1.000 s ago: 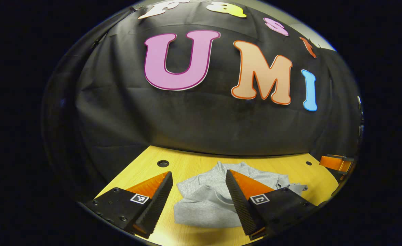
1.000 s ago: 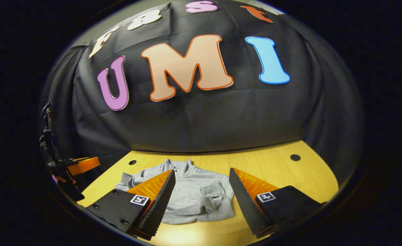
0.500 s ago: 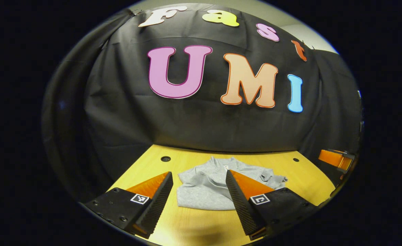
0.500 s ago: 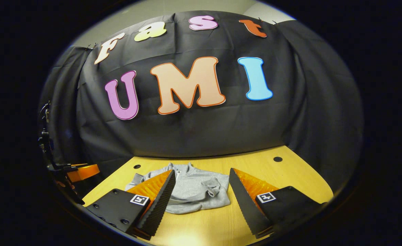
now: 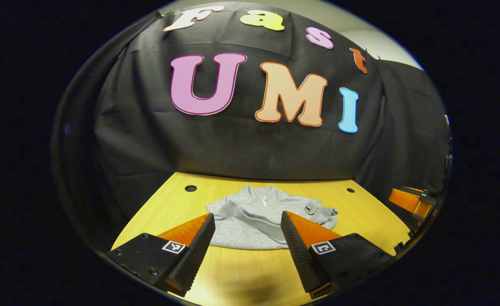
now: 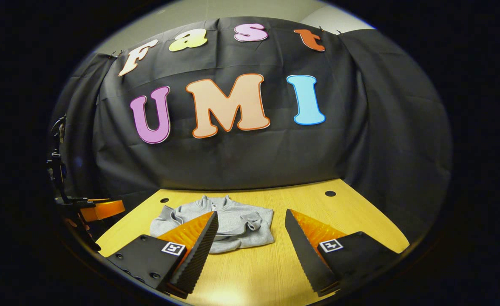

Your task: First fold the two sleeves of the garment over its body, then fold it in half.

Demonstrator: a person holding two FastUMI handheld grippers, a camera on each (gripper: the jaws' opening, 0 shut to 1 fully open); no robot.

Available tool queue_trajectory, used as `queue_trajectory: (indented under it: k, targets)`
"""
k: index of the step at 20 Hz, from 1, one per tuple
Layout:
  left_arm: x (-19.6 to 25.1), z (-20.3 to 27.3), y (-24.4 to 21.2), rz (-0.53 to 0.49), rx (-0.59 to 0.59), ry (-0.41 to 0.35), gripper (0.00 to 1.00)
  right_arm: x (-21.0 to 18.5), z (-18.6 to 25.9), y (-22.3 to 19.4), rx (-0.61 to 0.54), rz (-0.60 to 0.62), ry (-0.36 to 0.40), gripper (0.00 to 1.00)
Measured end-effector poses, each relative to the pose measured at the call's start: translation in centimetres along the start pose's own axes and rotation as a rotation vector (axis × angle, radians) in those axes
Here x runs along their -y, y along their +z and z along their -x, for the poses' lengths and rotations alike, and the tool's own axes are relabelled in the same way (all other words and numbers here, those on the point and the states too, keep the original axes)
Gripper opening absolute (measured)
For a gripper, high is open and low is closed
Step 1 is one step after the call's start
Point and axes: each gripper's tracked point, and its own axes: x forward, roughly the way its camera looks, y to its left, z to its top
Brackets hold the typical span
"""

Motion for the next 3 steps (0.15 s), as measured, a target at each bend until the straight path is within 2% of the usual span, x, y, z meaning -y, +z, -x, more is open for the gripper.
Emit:
queue_trajectory:
  k: [3]
  targets:
    - [1.1,-0.03,-0.57,0.011,-0.01,-0.026,0.91,0.25,0.44,0.0,0.001,0.008,-0.009,0.98]
